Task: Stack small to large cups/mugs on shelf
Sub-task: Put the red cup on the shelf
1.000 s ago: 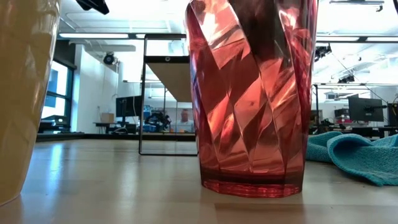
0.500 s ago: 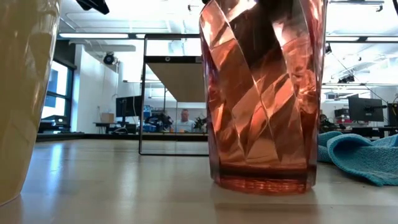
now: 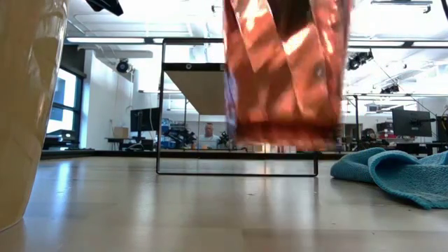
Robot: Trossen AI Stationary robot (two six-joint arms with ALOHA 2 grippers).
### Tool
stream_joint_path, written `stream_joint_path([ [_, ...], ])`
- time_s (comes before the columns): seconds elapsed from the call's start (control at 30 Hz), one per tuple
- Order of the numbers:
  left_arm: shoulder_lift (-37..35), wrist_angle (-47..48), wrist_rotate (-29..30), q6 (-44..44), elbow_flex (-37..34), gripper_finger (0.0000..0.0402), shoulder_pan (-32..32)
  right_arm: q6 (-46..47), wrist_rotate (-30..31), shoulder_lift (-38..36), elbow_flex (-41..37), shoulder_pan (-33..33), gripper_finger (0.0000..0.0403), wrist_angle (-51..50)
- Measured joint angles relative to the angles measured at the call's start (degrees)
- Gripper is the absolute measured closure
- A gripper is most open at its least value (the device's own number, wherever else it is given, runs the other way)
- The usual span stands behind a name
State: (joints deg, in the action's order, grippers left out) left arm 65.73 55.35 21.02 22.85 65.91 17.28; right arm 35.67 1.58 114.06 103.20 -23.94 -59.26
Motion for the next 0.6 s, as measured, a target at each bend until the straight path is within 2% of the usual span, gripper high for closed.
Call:
stream_joint_path([
  [0.3, 0.0, 0.0, 0.0, 0.0, 0.0, 0.0305, 0.0, -1.7, 1.0, 0.0, 13.7, 1.6, 0.0402, -10.9],
  [0.6, 0.0, 0.0, 0.0, 0.0, 0.0, 0.0305, 0.0, -2.3, -3.8, 0.0, 26.6, 5.8, 0.0402, -18.2],
])
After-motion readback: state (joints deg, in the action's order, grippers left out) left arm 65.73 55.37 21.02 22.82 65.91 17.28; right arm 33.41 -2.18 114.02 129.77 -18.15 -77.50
